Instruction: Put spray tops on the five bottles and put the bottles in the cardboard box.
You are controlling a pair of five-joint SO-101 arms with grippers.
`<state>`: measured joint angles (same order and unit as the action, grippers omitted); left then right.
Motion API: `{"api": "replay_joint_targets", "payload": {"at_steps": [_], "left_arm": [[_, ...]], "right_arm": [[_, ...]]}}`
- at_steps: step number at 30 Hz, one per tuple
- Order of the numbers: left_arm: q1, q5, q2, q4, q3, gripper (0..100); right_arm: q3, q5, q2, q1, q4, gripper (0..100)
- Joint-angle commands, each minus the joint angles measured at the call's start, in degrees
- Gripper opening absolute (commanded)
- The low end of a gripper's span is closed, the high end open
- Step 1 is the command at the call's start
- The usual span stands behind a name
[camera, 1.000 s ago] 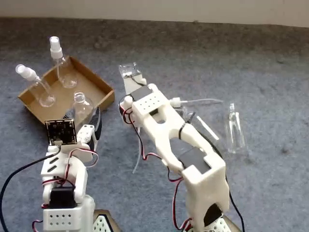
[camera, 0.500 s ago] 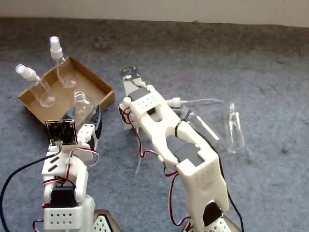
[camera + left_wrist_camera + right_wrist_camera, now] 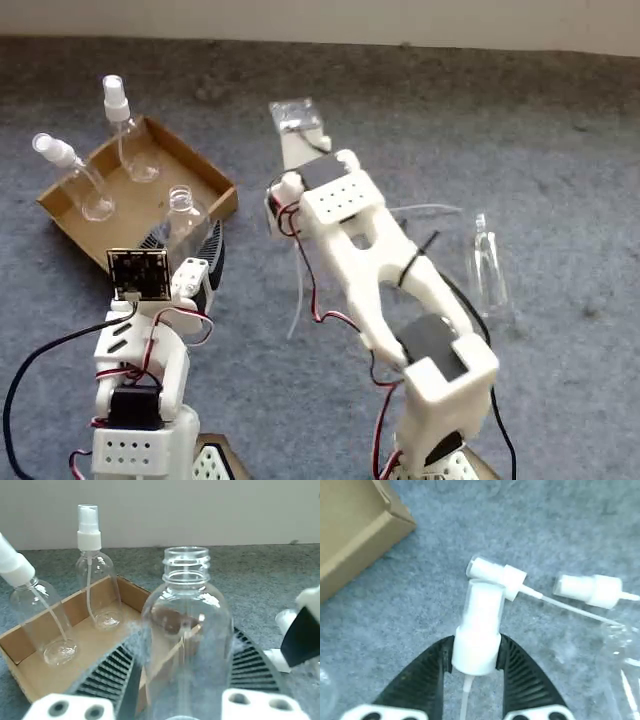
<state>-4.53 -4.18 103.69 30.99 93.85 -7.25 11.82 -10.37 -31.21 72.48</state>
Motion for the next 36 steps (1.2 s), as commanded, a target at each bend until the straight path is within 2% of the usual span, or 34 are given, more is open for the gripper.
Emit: {"api": "replay_joint_targets", "payload": {"at_steps": [1,10,23,28,31,36], "left_arm": [[5.23,-0.70,0.57,-1.32,-0.04,8],[20.62,-0.53,0.57,-1.32,3.30,8],[42.07,-0.44,0.40,-1.05,3.30,8],[49.98,-0.35,0.40,3.16,3.30,8],[52.09,-0.35,0.40,3.34,3.30,8],[51.91,-0.35,0.40,3.16,3.30,8]], "right_arm": [[-3.30,-0.18,12.00,4.79,2.77,0.4],[-0.84,-0.18,34.95,12.62,3.21,0.4],[11.21,-0.26,62.90,12.88,2.68,0.4],[11.30,-7.12,68.26,12.88,2.77,0.4],[11.38,-9.32,70.02,12.88,3.30,0.4],[16.04,-9.41,74.33,12.88,3.30,0.4]]}}
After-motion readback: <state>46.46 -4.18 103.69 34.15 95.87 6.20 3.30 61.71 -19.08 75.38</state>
